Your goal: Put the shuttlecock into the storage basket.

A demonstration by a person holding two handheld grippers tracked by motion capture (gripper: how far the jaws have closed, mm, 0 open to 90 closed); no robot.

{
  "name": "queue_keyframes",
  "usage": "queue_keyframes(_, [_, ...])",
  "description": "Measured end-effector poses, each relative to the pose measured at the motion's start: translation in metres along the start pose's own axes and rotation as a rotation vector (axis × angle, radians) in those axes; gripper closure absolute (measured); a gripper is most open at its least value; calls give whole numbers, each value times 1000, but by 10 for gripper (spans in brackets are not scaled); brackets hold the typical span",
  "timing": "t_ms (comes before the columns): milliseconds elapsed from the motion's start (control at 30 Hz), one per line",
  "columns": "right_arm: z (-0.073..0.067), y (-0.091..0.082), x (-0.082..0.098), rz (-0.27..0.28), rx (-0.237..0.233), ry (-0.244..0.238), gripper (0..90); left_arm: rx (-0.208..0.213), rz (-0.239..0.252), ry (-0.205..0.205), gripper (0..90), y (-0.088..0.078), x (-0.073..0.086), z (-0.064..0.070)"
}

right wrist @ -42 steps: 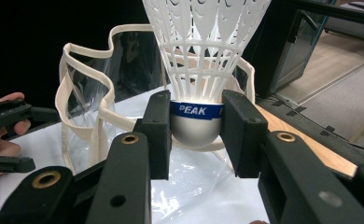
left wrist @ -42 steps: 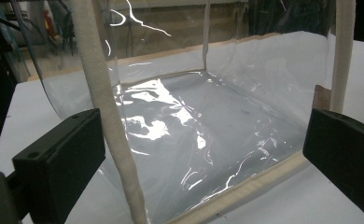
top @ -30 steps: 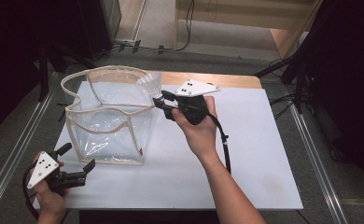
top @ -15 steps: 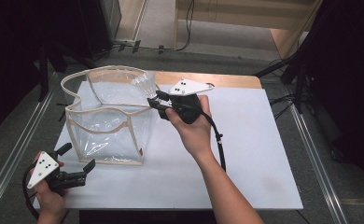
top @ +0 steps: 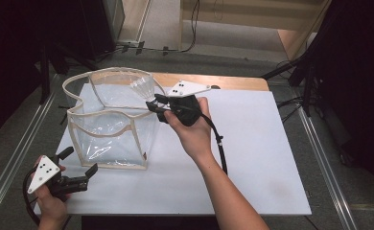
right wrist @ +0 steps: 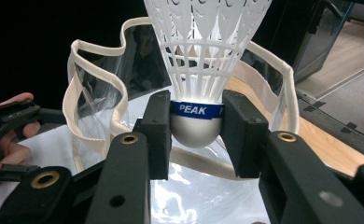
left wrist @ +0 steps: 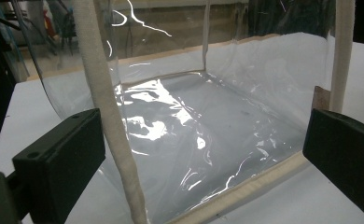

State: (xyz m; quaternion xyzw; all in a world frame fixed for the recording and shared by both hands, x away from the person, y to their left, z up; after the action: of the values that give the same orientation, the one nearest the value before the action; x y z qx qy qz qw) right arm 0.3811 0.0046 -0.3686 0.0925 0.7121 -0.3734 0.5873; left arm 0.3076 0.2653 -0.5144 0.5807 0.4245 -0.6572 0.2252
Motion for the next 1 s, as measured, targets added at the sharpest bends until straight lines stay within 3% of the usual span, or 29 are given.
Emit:
queue_keyframes(67, [0, 2, 0, 1, -4, 4, 611, 1, -1, 2, 0, 0, 0, 0])
queue_keyframes(267, [1, 4, 2, -1, -34, 45, 460, 0, -1, 1, 0, 0, 0, 0])
queue_keyframes(533, [-1, -7, 5, 15, -58, 31, 256, 0, -1, 1, 0, 0, 0, 0])
queue_keyframes(733, [-2, -18, 10, 21, -27, -11, 103, 0, -3, 5, 0, 0, 0, 0])
queue_keyframes(800, [-4, -21, 13, 21, -25, -30, 89, 1, -2, 4, 0, 0, 0, 0])
queue_keyframes(900, [-3, -26, 18, 20, -6, -25, 78, 0, -3, 6, 0, 0, 0, 0])
queue_keyframes(1000, [0, -32, 24, 33, -6, -18, 0, 0, -3, 5, 0, 0, 0, 0])
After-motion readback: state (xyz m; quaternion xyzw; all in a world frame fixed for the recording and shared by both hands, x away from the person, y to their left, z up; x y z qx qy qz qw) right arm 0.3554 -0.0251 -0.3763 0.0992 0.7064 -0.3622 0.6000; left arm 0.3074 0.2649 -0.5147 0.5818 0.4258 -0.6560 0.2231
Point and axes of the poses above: each handheld gripper's, and its own axes: y roughly forward along the jaws, x roughly out of its underside, z roughly to its right, the point moved 9 cm from there along y, roughly forward along the jaws, and after that the axes turned 3 degrees about -z, right-handed, at the moved point
